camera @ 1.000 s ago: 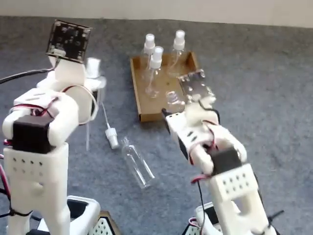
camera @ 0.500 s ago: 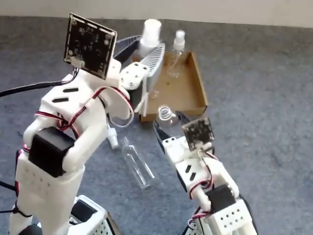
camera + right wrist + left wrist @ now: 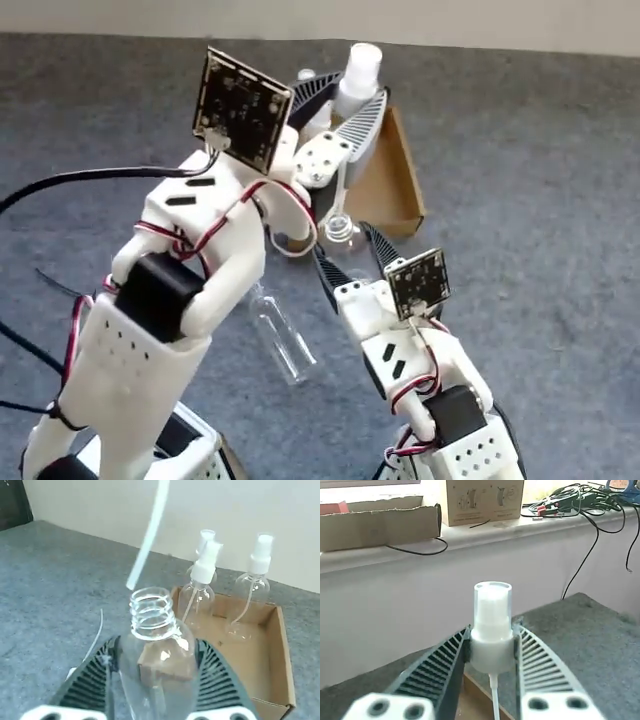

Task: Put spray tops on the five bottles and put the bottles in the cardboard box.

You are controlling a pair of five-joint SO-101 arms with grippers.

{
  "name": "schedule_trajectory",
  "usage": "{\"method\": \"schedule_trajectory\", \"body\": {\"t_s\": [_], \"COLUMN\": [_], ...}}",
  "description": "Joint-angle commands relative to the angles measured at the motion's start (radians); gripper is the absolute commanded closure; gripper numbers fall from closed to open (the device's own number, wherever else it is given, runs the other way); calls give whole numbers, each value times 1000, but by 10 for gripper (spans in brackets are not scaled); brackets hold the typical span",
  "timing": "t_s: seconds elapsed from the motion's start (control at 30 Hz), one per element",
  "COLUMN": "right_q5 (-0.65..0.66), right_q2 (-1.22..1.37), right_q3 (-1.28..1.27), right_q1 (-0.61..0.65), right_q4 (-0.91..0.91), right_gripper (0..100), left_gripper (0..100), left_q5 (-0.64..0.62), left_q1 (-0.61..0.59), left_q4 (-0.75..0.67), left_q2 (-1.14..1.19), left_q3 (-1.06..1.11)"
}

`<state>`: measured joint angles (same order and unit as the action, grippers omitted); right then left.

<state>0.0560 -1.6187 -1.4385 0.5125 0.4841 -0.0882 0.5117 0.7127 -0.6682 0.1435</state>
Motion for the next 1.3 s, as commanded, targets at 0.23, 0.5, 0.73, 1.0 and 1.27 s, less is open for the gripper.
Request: {"method": "schedule_trajectory", "body": {"t_s": [0.23,0.5,0.73,1.0,1.27], "right_q5": [-8,-8,-58,-157,-158], "right_q2": [-12,-12,-10,-2,-10], "right_q3": [10,10,21,107,105], "right_q1": [4,1,-1,-1,-1], "right_q4": [-28,-28,10,13,13], "right_gripper": [995,995,995,995,995], "left_gripper": [944,944,944,940,843], "left_q5": [60,54,52,52,52], "left_q1": [12,12,13,16,61], "left_q4": [-135,-129,32,48,51], "left_q2": [-18,-27,-104,-262,-275], "left_q3": [114,186,249,435,536]}}
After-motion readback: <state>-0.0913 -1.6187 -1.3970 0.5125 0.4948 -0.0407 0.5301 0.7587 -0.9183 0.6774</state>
